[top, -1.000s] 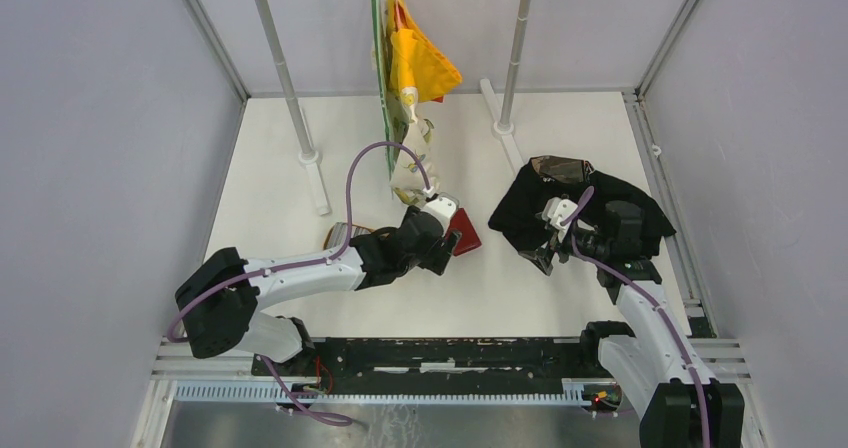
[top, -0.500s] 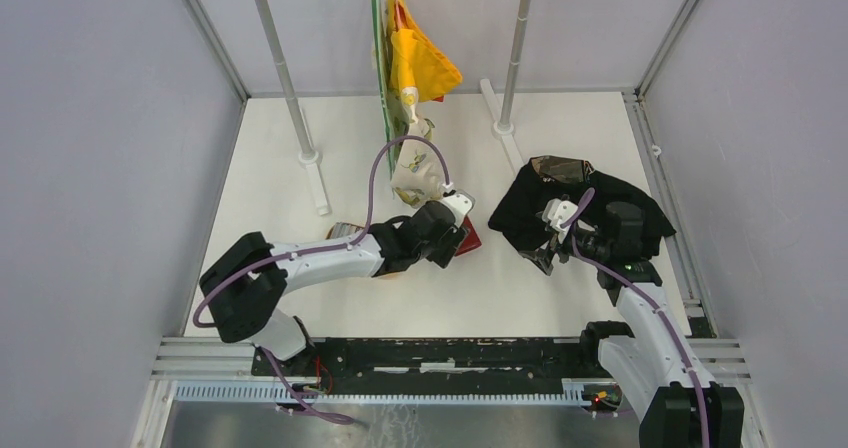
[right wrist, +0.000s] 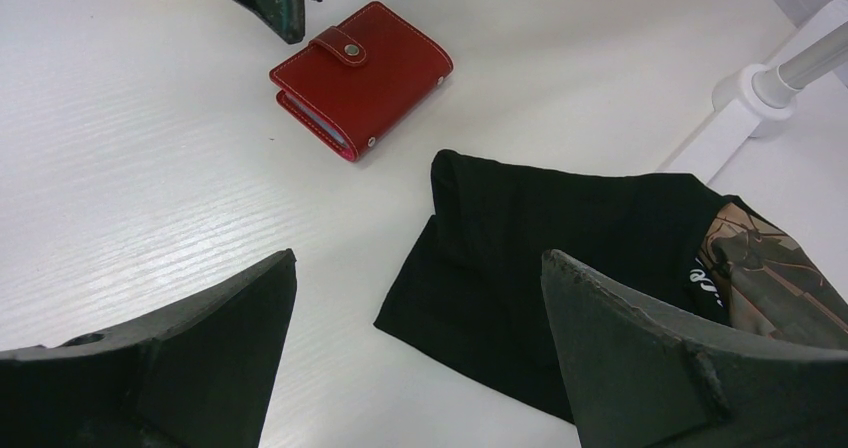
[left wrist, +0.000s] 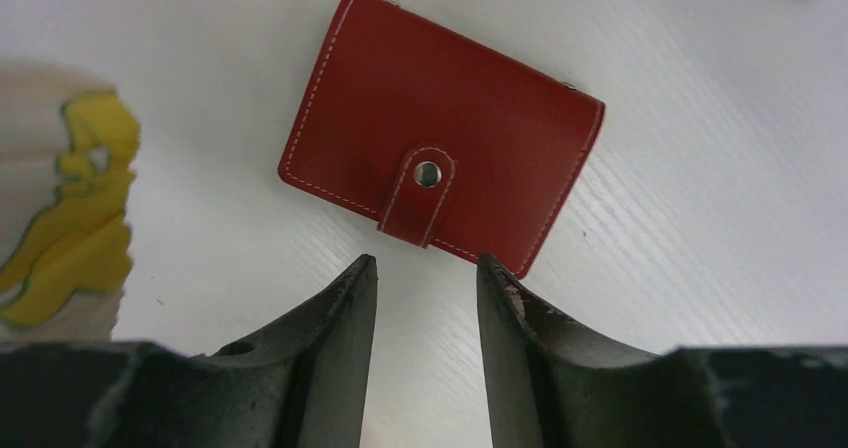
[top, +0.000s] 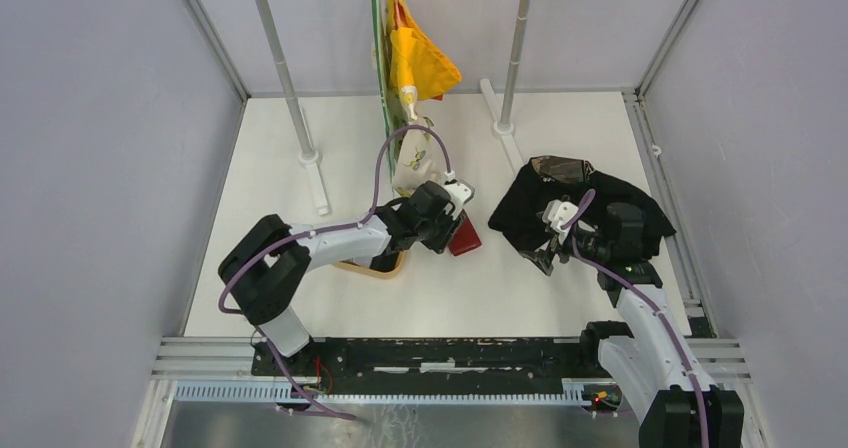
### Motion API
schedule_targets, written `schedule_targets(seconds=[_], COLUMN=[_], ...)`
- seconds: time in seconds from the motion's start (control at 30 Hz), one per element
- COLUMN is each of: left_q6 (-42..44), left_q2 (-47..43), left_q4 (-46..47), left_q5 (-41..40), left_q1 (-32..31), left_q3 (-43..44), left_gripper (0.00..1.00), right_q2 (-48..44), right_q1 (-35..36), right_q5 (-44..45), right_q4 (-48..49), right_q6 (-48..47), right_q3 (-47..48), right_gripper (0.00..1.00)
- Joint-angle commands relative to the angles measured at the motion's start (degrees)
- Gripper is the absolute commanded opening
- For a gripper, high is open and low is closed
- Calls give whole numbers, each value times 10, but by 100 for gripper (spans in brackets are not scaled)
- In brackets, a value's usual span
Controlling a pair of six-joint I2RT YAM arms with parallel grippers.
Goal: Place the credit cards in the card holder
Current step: Move the card holder to the center of the board.
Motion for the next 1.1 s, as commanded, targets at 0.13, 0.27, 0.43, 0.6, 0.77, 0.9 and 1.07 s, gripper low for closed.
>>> schedule_targets(seconds=[0.13, 0.27, 0.43, 0.6, 0.77, 0.9, 1.07], left_q6=[41, 52, 60, 61, 55, 47, 22], left_q2=[36, 54, 68, 84, 94, 96, 92], left_q4=[15, 10, 9, 11, 14, 17, 28], left_q5=[38, 32, 42, 58, 55, 52, 75], left_q1=[20, 22, 27, 28, 27, 28, 27], left_q3=[50, 65, 77, 81, 73, 66, 56], left_gripper=[45, 45, 45, 44, 32, 27, 16], right_q2=[-9, -9, -8, -7, -5, -3, 7], right_q1=[2, 1, 1, 2, 1, 2, 1], right_q5=[-12, -12, -12, -13, -16, -26, -48], right_q4=[18, 18, 18, 18, 18, 19, 26], right_q6=[-6, -6, -7, -6, -6, -1, 15], right_q3=[-4, -4, -5, -5, -5, -6, -8], right_gripper=[98, 98, 98, 98, 98, 98, 98])
